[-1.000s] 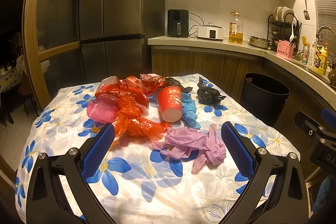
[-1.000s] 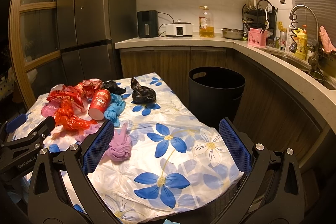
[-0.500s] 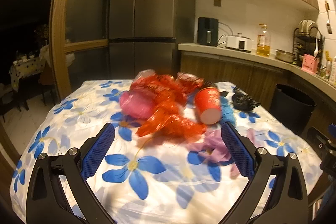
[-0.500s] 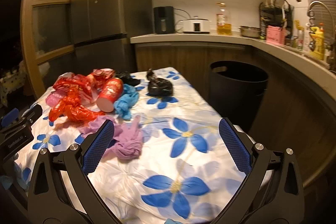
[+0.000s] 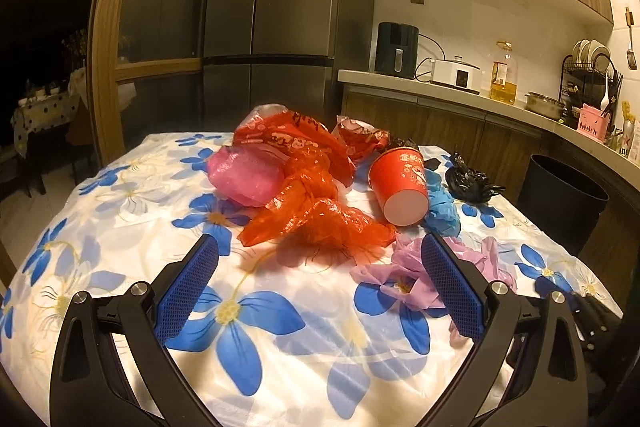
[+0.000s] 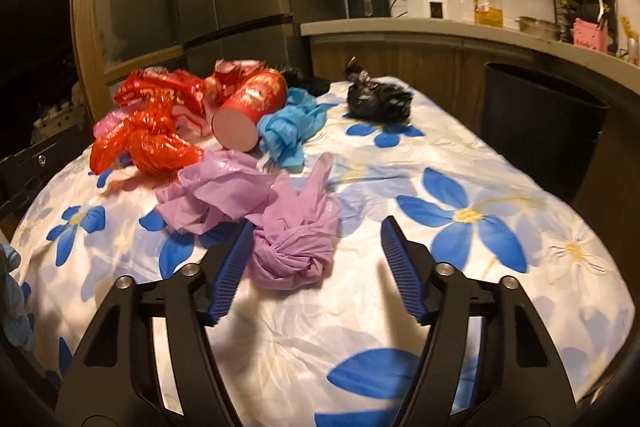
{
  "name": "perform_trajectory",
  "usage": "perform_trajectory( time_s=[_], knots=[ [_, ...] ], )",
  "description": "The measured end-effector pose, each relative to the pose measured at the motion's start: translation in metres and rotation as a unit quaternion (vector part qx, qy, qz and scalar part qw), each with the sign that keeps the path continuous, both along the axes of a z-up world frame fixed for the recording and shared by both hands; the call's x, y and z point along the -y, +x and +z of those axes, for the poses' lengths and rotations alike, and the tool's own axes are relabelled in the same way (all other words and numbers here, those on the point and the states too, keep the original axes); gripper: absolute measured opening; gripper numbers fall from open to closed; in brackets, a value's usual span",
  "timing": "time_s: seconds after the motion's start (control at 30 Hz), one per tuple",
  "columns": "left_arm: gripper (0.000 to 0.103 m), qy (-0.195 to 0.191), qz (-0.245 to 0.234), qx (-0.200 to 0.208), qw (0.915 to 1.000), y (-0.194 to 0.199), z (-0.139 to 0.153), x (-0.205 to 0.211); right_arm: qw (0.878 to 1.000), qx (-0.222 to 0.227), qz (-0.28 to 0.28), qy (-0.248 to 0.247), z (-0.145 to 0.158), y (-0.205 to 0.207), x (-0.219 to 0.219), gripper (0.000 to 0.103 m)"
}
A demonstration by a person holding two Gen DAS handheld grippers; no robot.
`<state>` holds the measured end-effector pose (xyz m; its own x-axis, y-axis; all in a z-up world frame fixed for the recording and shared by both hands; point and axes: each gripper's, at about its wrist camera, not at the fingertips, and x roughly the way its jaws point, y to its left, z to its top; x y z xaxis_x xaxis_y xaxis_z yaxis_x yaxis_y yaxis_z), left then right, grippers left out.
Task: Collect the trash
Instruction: 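Grasp a purple glove with the right tool while the left tool grasps another purple glove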
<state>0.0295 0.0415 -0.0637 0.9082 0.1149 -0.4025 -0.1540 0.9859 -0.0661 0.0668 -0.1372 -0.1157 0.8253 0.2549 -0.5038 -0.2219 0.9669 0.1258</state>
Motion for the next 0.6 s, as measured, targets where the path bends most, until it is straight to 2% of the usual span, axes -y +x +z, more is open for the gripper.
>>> perform_trajectory(
  time_s=[0.1, 0.17, 0.27, 0.37, 0.47, 0.6],
  knots=[
    [0.094, 0.001, -0.003, -0.008, 1.0000, 0.006, -0.003, 0.004, 1.000, -0.003, 0.017, -0.004, -0.004, 0.005, -0.006, 0.047],
    [0.093, 0.001, -0.007, -0.011, 0.9999, 0.009, -0.005, 0.007, 0.999, -0.003, 0.031, -0.010, -0.006, 0.005, -0.008, 0.030],
    [0.092, 0.003, -0.012, -0.014, 0.9998, 0.011, -0.005, 0.013, 0.999, 0.005, 0.037, -0.016, -0.005, 0.000, -0.007, 0.014],
    [0.089, 0.001, -0.021, -0.016, 0.9996, 0.014, -0.005, 0.021, 0.999, 0.015, 0.027, -0.012, 0.000, -0.005, 0.002, 0.010],
    [0.084, -0.004, -0.039, -0.018, 0.9991, 0.020, -0.006, 0.036, 1.000, 0.028, 0.012, -0.010, 0.009, -0.010, 0.016, 0.009],
    [0.084, -0.008, -0.063, -0.026, 0.9976, 0.035, -0.013, 0.059, 0.999, 0.042, -0.013, -0.010, 0.023, -0.018, 0.035, 0.009]
  ],
)
